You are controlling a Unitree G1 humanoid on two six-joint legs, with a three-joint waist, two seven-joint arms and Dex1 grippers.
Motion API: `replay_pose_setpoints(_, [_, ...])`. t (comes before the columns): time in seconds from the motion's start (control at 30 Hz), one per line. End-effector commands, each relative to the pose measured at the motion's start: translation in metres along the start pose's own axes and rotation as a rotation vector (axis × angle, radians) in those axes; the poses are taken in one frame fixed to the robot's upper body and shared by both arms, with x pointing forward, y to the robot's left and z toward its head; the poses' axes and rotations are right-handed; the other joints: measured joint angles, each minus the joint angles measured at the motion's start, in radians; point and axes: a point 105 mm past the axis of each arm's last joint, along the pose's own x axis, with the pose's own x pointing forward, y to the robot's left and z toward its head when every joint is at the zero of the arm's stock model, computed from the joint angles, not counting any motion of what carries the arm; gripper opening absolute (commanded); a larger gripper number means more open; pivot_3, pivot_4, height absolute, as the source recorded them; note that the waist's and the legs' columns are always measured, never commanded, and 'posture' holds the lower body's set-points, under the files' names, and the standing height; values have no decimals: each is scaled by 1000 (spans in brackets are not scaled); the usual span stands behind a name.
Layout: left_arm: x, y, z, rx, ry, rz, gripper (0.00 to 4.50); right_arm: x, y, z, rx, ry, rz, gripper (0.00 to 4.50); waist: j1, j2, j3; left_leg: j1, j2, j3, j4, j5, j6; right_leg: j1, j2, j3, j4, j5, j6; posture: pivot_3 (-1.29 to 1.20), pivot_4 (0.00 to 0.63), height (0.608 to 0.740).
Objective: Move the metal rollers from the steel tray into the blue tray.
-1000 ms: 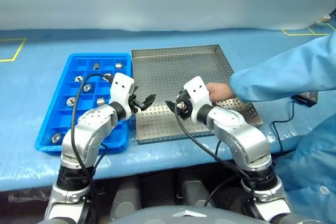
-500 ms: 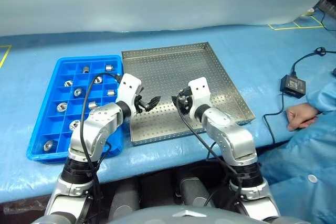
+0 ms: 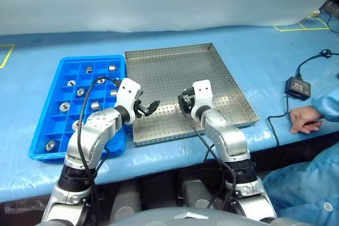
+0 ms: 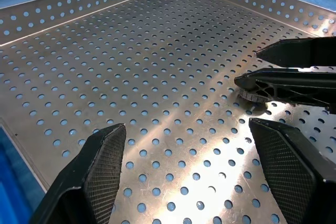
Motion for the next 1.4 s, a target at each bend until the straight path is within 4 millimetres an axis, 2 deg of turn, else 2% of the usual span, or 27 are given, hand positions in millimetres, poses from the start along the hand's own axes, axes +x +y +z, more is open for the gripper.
replay_pose_setpoints(0.03, [-4,-3,10,26,-36,-2,4091,0,-4,6,33,-28,-24,3301,0,0,0,0,0,0,0,0,0,0,0,0,0,0,0,-96,150,740])
replay_pose_setpoints(0.23, [-5,-1,10,26,-31,7,4091,2,-4,-3,104,15,-16,3301,2,0,0,0,0,0,0,0,0,0,0,0,0,0,0,-85,150,740])
replay_pose_setpoints(0.4, [-9,2,7,20,-26,27,4091,4,-4,-3,152,23,-13,1732,5,0,0,0,0,0,0,0,0,0,0,0,0,0,0,-64,150,740])
replay_pose_setpoints(0.6, [-21,11,5,21,-17,76,4091,4,7,4,114,11,41,1711,11,0,0,1,0,-1,0,0,0,0,0,0,0,0,0,-36,150,740])
replay_pose_setpoints(0.67, [-30,16,6,21,-21,105,4091,-2,27,18,91,-23,169,1711,13,0,0,1,0,-1,0,0,0,0,0,0,0,0,0,-21,150,740])
replay_pose_setpoints(0.8, [-53,28,5,36,-12,197,4091,-26,82,48,24,-99,513,1711,16,1,0,1,1,-1,-1,0,0,0,0,0,0,0,0,22,150,740])
replay_pose_setpoints(1.0, [-79,53,-11,9,45,385,4091,-29,129,70,-61,-148,690,1711,46,0,0,2,1,-3,-1,0,0,1,1,-2,1,-1,-1,94,150,740])
replay_pose_setpoints(1.1, [-90,57,-15,7,63,434,4091,-30,157,67,-97,-139,778,1711,68,0,0,2,1,-3,-1,0,0,1,0,-2,1,-1,-1,119,150,740])
replay_pose_setpoints(1.17, [-95,60,-17,2,67,462,4091,-29,168,60,-112,-119,807,1711,78,0,0,1,1,-3,-1,0,0,1,-1,-2,0,-1,-1,140,150,740])
replay_pose_setpoints(1.4, [-98,57,-18,0,76,465,4091,-24,181,43,-118,-68,836,1711,110,0,0,0,1,-3,0,0,0,1,-3,-4,-1,-1,-1,161,150,740])
